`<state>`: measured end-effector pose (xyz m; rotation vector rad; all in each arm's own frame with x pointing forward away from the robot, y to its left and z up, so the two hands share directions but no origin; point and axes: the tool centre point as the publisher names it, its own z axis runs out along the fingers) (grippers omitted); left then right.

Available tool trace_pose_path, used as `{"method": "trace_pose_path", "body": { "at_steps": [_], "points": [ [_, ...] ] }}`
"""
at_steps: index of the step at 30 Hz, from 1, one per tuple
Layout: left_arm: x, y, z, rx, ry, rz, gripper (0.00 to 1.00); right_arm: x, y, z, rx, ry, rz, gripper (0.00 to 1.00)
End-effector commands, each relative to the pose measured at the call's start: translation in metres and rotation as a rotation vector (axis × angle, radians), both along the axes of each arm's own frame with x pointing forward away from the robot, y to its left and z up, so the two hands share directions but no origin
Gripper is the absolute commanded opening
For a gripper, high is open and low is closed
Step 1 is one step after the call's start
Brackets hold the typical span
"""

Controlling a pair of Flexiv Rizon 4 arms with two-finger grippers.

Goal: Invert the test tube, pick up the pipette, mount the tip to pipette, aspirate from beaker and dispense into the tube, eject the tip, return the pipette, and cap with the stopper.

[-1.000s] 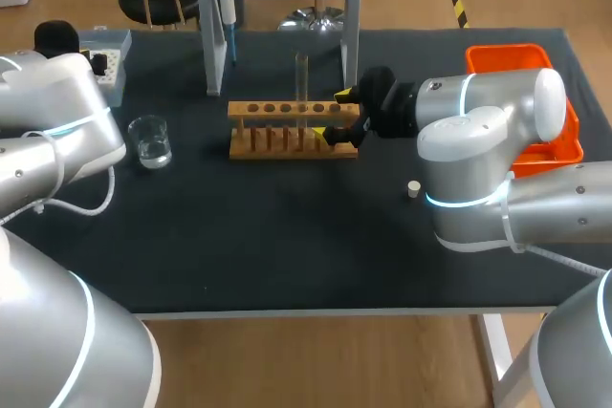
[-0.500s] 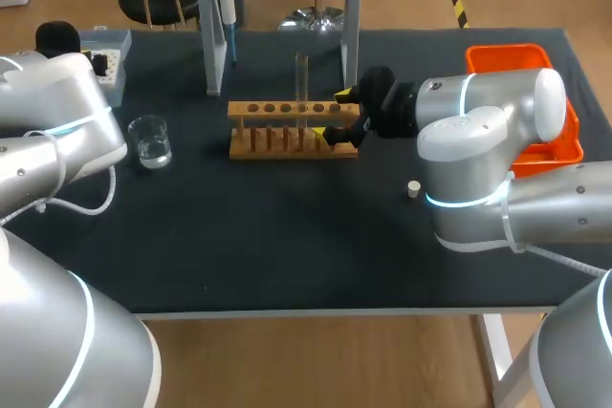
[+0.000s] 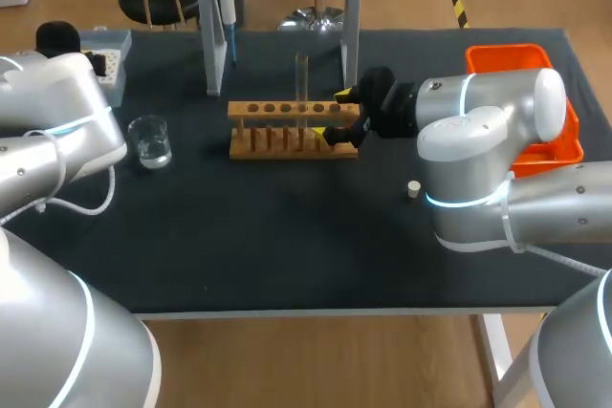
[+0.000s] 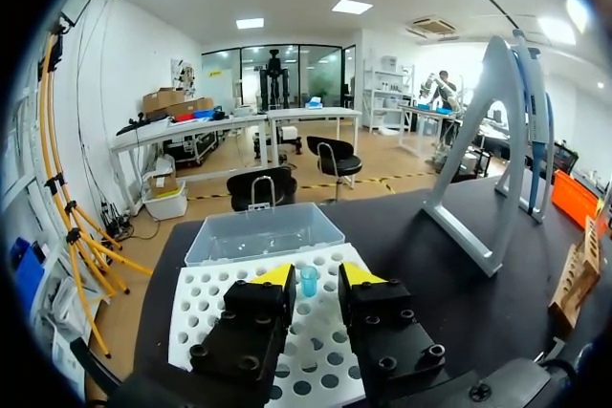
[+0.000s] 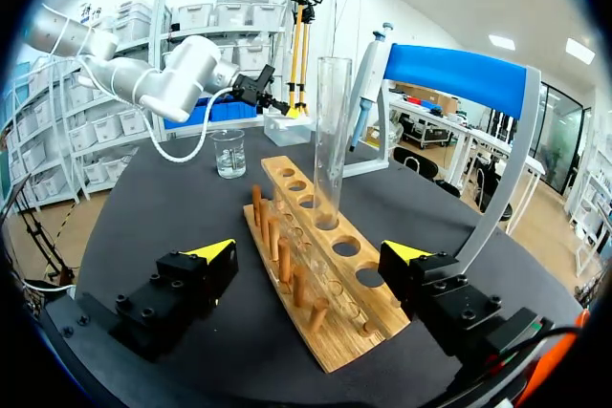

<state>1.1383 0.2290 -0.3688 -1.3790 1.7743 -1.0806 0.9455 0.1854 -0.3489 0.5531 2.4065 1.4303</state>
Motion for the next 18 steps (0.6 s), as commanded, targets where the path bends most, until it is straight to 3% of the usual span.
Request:
{"method": "trace_pose_path", "body": {
  "at_steps": [1,11,14,16,18],
  "points": [
    [0.0026,0.0003,-0.0015,0.0,0.002,-0.004,0.26,-0.0006,0.0,-0.0004,0.001,-0.001,-0.002,1.0],
    [0.0028,0.0005,-0.0013,0.002,0.003,-0.004,0.15,-0.0006,0.0,-0.0004,0.001,-0.001,-0.002,1.0],
    [0.0028,0.0006,-0.0013,0.004,0.004,-0.004,0.2,-0.0006,0.0,-0.0004,0.001,-0.001,-0.002,1.0],
    [0.0027,0.0007,-0.0013,0.005,0.005,-0.003,0.31,-0.0006,0.0,-0.0004,0.001,-0.001,-0.002,1.0],
    [0.0026,0.0009,-0.0013,0.006,0.005,-0.002,0.3,-0.0006,0.0,-0.0004,0.001,-0.001,-0.002,1.0]
  ]
}}
